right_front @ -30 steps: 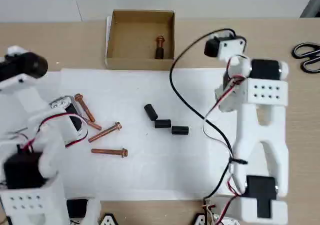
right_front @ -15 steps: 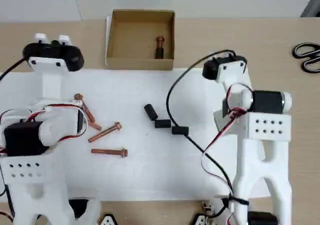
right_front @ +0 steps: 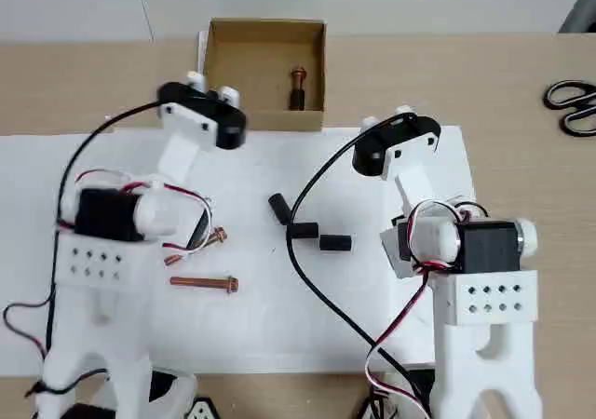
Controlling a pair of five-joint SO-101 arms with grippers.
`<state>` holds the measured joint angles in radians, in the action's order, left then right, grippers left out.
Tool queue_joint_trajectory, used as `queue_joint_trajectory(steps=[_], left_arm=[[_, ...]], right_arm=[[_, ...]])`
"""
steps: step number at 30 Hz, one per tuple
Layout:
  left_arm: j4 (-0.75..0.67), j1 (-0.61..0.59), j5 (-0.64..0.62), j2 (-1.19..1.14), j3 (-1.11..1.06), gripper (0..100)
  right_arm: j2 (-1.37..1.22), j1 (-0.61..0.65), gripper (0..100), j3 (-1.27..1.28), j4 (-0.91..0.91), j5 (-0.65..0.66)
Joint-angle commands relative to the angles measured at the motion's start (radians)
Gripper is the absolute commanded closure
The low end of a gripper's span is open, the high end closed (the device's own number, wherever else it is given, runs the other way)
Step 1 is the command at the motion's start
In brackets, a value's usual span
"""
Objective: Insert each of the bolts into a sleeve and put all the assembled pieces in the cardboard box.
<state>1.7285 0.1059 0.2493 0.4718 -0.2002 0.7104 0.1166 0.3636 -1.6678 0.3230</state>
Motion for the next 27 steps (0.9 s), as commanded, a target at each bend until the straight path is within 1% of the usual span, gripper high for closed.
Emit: queue_joint_trajectory(steps=[1, 12, 27], left_arm=[[0.023, 0.006, 0.086, -0.061, 0.004, 99], [0.023, -0.072, 0.288, -0.281, 0.004, 99], [0.021, -0.077, 0.499, -0.439, 0.001, 99]], right_arm=[[0.024, 0.002, 99.5, -0.003, 0.007, -0.005], [0.019, 0.002, 99.5, -0.003, 0.007, -0.003], [0.016, 0.001, 99.5, 0.023, 0.012, -0.003]])
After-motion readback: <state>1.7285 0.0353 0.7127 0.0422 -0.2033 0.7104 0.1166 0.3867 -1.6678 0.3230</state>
